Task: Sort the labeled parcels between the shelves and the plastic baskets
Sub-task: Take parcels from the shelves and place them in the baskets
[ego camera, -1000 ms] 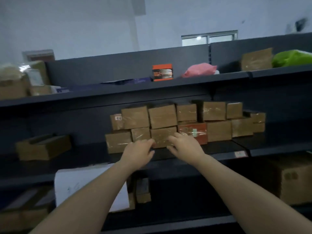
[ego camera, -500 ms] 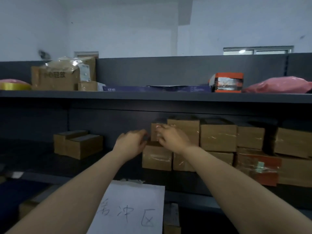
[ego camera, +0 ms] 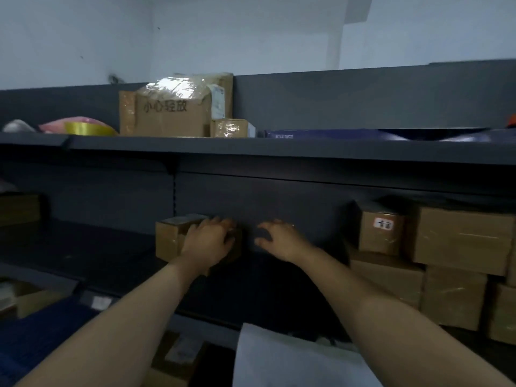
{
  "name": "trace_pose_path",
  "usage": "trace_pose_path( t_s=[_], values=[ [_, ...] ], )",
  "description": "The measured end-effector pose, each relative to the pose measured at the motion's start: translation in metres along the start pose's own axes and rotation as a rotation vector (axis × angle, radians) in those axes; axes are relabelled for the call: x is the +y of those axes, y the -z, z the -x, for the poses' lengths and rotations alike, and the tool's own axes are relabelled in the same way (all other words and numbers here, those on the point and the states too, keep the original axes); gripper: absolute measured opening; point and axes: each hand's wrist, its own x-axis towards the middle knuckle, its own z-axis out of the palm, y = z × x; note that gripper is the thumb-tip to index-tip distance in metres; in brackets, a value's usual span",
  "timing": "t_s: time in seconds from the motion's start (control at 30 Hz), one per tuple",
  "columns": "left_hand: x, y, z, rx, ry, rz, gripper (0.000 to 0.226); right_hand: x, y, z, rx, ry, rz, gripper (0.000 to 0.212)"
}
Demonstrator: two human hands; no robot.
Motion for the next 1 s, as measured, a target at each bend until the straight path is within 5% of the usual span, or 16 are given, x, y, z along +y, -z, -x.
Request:
trace_pose_path(
  t_s=[0.17, 0.37, 0.47, 0.57, 0.73, 0.9, 1.0],
  values=[
    [-0.091, -0.023, -0.025, -0.115, 0.127, -0.016, 0.053, -0.052, -0.057, -0.062, -0.121, -0.251, -0.392, 0.062],
    [-0.134, -0.051, -0.054, -0.163, 0.330, 0.079, 0.057, -0.082, -0.096, -0.112, -0.063, -0.518, -0.794, 0.076],
    [-0.144, -0.063, -0.065, -0.222, 0.503, 0.227, 0.062, -0.084, -0.109, -0.131, -0.068, -0.577, -0.785, 0.085],
    [-0.152, -0.069, -0.071, -0.267, 0.639, 0.382, 0.068, -0.079, -0.118, -0.141, -0.079, -0.556, -0.795, 0.072],
    [-0.155, -0.075, -0.078, -0.121, 0.688, 0.565, 0.063, -0.059, -0.123, -0.142, 0.041, -0.639, -0.977, 0.092],
    [-0.135, -0.081, -0.072, -0.019, 0.672, 0.931, 0.083, -0.031, -0.113, -0.130, 0.098, -0.865, -1.185, 0.065],
    [-0.127, -0.079, -0.069, -0.027, 0.680, 0.960, 0.071, -0.026, -0.104, -0.111, 0.086, -0.893, -1.278, 0.054]
  ],
)
